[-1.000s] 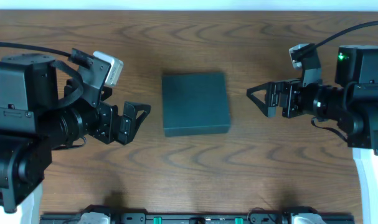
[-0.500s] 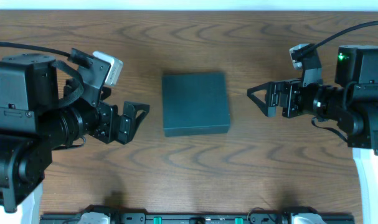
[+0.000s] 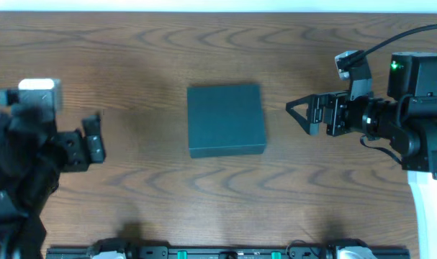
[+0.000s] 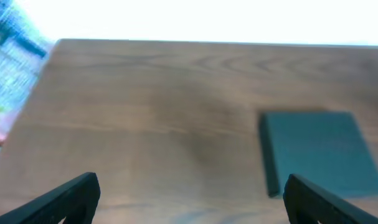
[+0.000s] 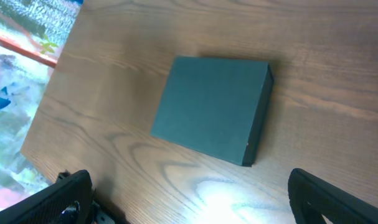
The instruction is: Pack container
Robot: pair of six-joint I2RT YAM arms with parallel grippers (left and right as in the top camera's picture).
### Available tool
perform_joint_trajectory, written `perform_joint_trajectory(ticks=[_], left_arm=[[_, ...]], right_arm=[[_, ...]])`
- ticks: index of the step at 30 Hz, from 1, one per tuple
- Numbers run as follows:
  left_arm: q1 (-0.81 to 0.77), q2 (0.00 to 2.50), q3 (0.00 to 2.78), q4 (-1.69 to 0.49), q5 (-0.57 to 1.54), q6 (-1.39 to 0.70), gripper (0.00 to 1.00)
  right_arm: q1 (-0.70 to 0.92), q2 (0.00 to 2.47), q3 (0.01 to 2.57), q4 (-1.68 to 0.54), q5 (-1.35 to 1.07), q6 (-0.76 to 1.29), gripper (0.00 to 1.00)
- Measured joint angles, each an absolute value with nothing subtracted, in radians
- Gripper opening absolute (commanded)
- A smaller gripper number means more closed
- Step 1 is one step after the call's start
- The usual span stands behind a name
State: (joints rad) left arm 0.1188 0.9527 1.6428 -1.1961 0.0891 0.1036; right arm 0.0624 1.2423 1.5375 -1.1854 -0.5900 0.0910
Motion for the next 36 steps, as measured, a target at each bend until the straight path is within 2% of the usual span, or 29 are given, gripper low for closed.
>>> perform_joint_trajectory(ticks=[8, 17, 25, 36], left_arm=[[0.297, 0.616, 1.089, -0.929, 0.082, 0.036, 0.95], [0.318, 0.234, 0.554, -0.723, 0.078, -0.051, 0.95], [0.317, 0.077, 0.305, -0.614, 0.078, -0.154, 0.95], [0.272, 0.052, 0.215, -0.572, 0.078, -0.202, 0.95]], right_arm=[[0.062, 1.243, 1.537, -1.185, -0.588, 0.091, 0.99], [0.062, 1.243, 1.537, -1.186, -0.586, 0.091, 0.99], [0.062, 1.243, 1.537, -1.185, -0.587, 0.091, 0.99], [0.062, 1.243, 1.537, -1.185, -0.587, 0.091, 0.99]])
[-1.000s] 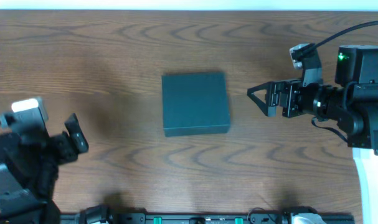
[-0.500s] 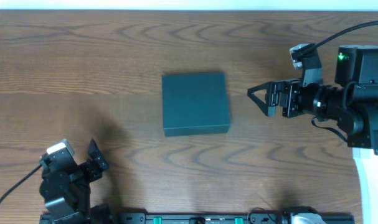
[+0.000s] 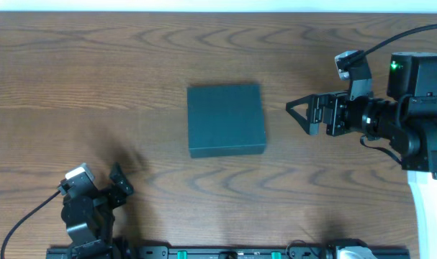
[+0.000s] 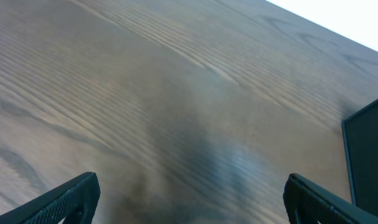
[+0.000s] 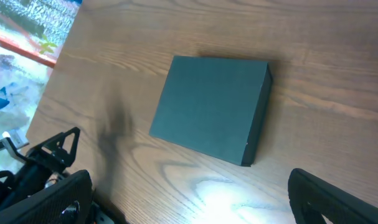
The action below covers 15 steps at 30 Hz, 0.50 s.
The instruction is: Pack container
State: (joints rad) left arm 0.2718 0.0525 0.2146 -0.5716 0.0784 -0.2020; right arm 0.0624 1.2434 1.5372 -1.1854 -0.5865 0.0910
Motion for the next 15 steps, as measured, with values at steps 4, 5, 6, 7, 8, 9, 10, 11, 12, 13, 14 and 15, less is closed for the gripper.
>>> perform_joint_trajectory(ticks=[4, 5, 6, 7, 8, 9, 10, 11, 12, 13, 14, 15], left_arm=[[0.253, 0.028, 0.161, -0.527, 0.078, -0.206, 0.95], [0.251, 0.023, 0.156, -0.522, 0.078, -0.207, 0.95], [0.251, 0.015, 0.156, -0.516, 0.078, -0.207, 0.95], [0.251, 0.013, 0.156, -0.516, 0.078, -0.207, 0.95], [0.250, 0.012, 0.156, -0.516, 0.078, -0.207, 0.95], [0.247, 0.012, 0.156, -0.516, 0.078, -0.207, 0.95], [0.243, 0.012, 0.156, -0.516, 0.078, -0.207, 0.95], [0.234, 0.012, 0.156, -0.516, 0.078, -0.208, 0.95], [0.223, 0.012, 0.156, -0.516, 0.078, -0.209, 0.95], [0.210, 0.012, 0.156, -0.516, 0.078, -0.210, 0.95], [0.197, 0.012, 0.156, -0.516, 0.078, -0.210, 0.95], [0.178, 0.012, 0.156, -0.516, 0.078, -0.210, 0.95]], right_arm=[[0.062, 1.243, 1.537, -1.185, -0.587, 0.091, 0.99], [0.062, 1.243, 1.537, -1.186, -0.587, 0.091, 0.99], [0.062, 1.243, 1.537, -1.185, -0.587, 0.091, 0.99], [0.062, 1.243, 1.537, -1.186, -0.587, 0.091, 0.99], [0.062, 1.243, 1.537, -1.185, -0.587, 0.091, 0.99], [0.062, 1.243, 1.537, -1.185, -0.587, 0.091, 0.99], [0.062, 1.243, 1.537, -1.185, -0.587, 0.091, 0.99], [0.062, 1.243, 1.537, -1.186, -0.587, 0.091, 0.99], [0.062, 1.243, 1.537, -1.185, -0.587, 0.091, 0.99], [0.062, 1.243, 1.537, -1.186, -0.587, 0.091, 0.99], [0.062, 1.243, 1.537, -1.185, -0.587, 0.091, 0.99], [0.062, 1.243, 1.537, -1.185, -0.587, 0.091, 0.99]])
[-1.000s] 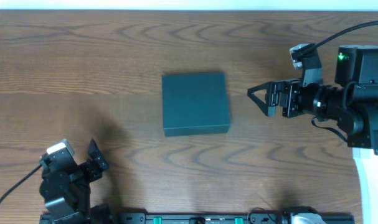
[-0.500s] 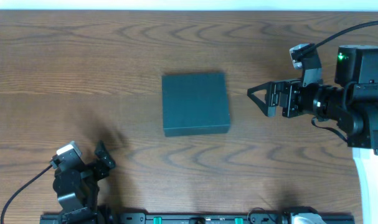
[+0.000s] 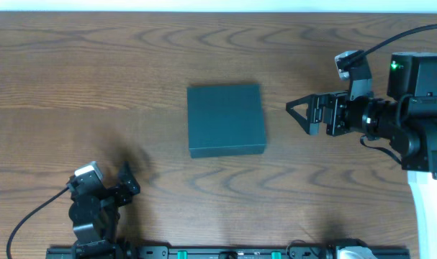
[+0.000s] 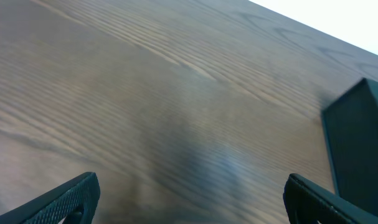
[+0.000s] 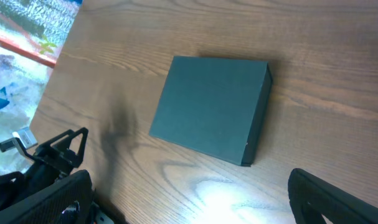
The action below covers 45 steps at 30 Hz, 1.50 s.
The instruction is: Pack container
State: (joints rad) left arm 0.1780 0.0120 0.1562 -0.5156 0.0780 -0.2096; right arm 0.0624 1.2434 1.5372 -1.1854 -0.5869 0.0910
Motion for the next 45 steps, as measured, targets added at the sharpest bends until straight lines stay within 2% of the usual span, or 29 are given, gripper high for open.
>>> perform_joint_trajectory(ticks=[25, 31, 38, 45], left_arm=[[0.160, 0.012, 0.156, -0.516, 0.078, -0.209, 0.95], [0.160, 0.012, 0.156, -0.516, 0.078, -0.209, 0.95], [0.160, 0.010, 0.156, -0.515, 0.077, -0.209, 0.95], [0.160, 0.010, 0.156, -0.514, 0.075, -0.209, 0.95]], right_arm=[[0.062, 1.243, 1.537, -1.186, -0.586, 0.091, 0.99], [0.070, 1.230, 1.520, -1.161, -0.422, 0.077, 0.99], [0.160, 0.927, 1.195, -0.855, -0.275, -0.054, 0.99], [0.168, 0.528, 0.766, -0.723, -0.203, -0.094, 0.99]])
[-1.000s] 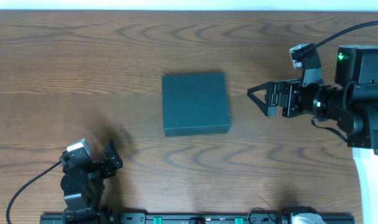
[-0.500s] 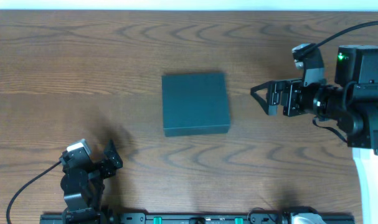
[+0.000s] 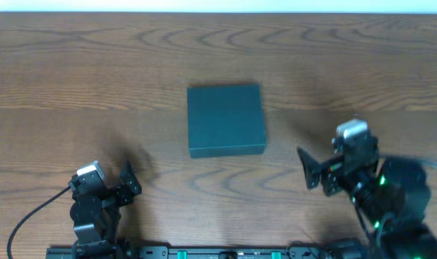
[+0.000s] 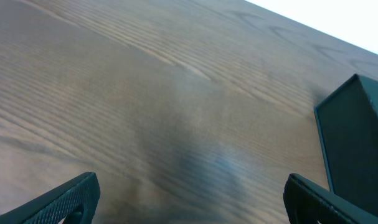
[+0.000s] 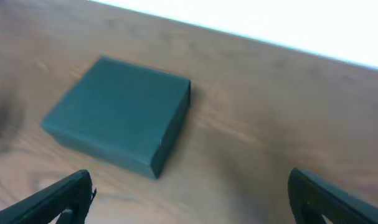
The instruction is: Pack container
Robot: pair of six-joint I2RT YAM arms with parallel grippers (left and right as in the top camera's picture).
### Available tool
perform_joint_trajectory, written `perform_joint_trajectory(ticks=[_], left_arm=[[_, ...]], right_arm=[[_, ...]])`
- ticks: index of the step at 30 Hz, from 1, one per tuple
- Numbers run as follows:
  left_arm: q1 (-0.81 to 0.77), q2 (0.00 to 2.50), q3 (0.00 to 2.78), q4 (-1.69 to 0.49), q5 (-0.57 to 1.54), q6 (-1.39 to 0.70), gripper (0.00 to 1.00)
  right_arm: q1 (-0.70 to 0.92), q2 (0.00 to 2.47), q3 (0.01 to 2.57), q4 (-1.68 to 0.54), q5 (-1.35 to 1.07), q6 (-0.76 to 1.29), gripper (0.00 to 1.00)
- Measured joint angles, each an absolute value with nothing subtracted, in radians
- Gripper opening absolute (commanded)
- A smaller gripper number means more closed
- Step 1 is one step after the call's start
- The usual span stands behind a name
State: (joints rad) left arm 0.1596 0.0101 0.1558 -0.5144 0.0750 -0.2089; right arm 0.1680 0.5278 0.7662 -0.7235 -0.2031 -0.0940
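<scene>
A closed dark teal box (image 3: 225, 119) lies flat at the middle of the wooden table. My left gripper (image 3: 130, 181) sits low at the front left, open and empty, well to the box's left. In the left wrist view the box's corner (image 4: 357, 143) shows at the right, beyond the open gripper (image 4: 189, 205). My right gripper (image 3: 308, 171) is at the front right, open and empty, pointing left. The right wrist view is blurred. It has the box (image 5: 117, 115) ahead and to the left of the open gripper (image 5: 192, 202). No items for packing are in view.
Bare wood-grain table (image 3: 74, 79) surrounds the box on all sides. A black rail (image 3: 225, 252) runs along the front edge between the two arm bases. The table's far edge (image 5: 288, 53) meets a bright white background.
My right arm has moved from the table's right side, level with the box, down to the front right. The left arm has barely shifted. The box lies where it did.
At first my left arm stood at the table's left edge and the right arm at the right side, both open, the box between them. Then the left arm was at the front left. Now the right arm is at the front right. The box never moved.
</scene>
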Motion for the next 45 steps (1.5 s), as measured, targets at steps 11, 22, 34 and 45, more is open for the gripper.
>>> perform_joint_trajectory(ticks=[11, 22, 34, 45], left_arm=[[0.160, 0.009, 0.156, -0.514, 0.074, -0.209, 0.95], [0.160, 0.009, 0.156, -0.514, 0.075, -0.209, 0.95], [0.160, 0.009, 0.156, -0.514, 0.074, -0.209, 0.95], [0.160, 0.009, 0.156, -0.514, 0.075, -0.209, 0.95]], right_arm=[[0.168, 0.043, 0.299, -0.691, -0.185, -0.095, 0.99], [0.168, 0.014, 0.189, -0.691, -0.186, -0.036, 0.99], [0.168, 0.014, 0.166, -0.691, -0.186, 0.007, 0.99], [0.168, 0.014, 0.166, -0.692, -0.186, 0.008, 0.99]])
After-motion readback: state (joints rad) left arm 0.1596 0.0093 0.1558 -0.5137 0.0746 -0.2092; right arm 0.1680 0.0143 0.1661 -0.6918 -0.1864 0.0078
